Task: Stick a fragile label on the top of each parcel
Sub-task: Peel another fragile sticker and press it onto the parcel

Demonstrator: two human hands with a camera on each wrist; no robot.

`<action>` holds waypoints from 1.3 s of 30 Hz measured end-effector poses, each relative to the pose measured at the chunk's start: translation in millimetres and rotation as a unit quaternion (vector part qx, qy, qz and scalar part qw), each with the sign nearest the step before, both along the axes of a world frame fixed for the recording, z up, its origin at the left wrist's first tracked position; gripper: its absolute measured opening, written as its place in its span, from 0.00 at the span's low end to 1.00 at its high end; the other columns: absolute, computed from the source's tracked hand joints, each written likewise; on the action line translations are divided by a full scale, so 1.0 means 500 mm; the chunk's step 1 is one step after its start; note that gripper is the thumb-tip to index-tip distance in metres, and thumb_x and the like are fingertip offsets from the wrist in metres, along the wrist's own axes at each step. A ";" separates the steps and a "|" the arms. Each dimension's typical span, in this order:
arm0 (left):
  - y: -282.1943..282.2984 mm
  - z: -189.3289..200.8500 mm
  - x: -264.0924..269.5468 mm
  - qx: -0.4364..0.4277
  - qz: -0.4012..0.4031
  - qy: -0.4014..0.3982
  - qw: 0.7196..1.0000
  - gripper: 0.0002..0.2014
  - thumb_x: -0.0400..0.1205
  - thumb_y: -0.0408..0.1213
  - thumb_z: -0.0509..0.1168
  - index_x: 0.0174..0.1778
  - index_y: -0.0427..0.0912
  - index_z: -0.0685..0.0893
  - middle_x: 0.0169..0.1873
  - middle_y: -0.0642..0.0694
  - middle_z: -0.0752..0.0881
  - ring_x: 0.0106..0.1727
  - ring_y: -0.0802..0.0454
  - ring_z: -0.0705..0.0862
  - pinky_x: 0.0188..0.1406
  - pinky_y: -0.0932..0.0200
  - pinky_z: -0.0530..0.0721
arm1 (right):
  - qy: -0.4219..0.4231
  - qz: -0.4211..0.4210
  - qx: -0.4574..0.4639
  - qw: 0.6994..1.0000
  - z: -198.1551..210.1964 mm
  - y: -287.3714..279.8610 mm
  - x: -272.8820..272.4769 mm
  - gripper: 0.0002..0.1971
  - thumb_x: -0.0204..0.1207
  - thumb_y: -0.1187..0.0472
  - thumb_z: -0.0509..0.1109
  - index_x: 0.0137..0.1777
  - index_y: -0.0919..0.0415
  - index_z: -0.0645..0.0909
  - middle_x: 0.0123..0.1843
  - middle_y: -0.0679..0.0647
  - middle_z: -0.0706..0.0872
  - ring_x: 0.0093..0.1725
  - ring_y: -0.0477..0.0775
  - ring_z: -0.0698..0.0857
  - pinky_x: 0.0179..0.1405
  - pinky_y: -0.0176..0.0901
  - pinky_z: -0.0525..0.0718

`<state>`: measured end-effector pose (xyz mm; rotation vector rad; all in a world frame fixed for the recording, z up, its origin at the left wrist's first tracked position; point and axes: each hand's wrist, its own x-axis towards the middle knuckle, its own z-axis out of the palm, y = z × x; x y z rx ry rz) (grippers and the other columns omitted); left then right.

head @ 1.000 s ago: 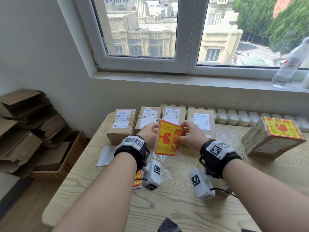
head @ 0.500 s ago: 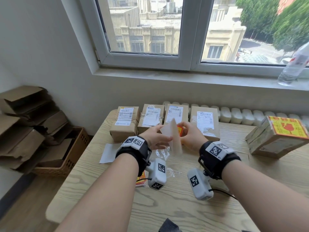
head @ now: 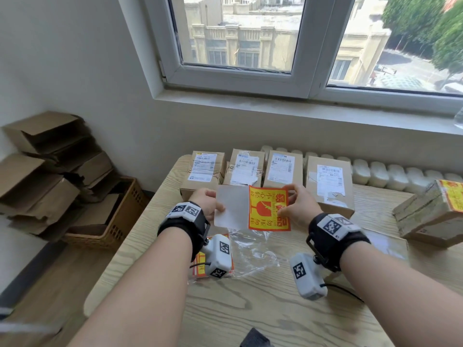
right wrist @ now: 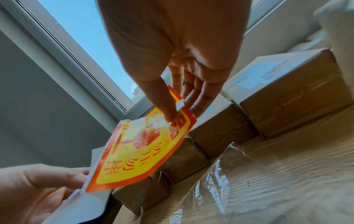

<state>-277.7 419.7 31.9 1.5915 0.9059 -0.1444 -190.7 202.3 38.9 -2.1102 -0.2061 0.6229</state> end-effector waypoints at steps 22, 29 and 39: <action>0.173 -0.219 0.009 0.037 0.019 0.157 0.987 0.17 0.72 0.24 0.70 0.57 0.29 0.85 0.55 0.33 0.88 0.57 0.35 0.87 0.58 0.37 0.85 | -0.021 -0.043 -0.054 0.997 -0.095 0.126 0.017 0.23 0.76 0.70 0.70 0.68 0.53 0.73 0.47 0.53 0.87 0.47 0.49 0.88 0.42 0.45 0.89; 0.121 -0.097 0.023 0.201 0.026 0.035 0.979 0.14 0.74 0.35 0.72 0.56 0.44 0.86 0.55 0.46 0.87 0.58 0.45 0.84 0.56 0.57 0.80 | -0.032 -0.031 -0.031 0.999 -0.058 0.108 0.015 0.17 0.76 0.68 0.72 0.63 0.55 0.77 0.46 0.53 0.88 0.47 0.49 0.88 0.38 0.39 0.85; -0.071 0.078 0.079 0.116 -0.237 -0.051 0.963 0.10 0.75 0.39 0.75 0.50 0.40 0.89 0.40 0.47 0.89 0.40 0.55 0.86 0.29 0.71 0.83 | -0.073 0.005 -0.016 0.997 0.051 0.010 0.004 0.11 0.73 0.68 0.72 0.53 0.55 0.82 0.47 0.54 0.89 0.47 0.53 0.89 0.36 0.40 0.85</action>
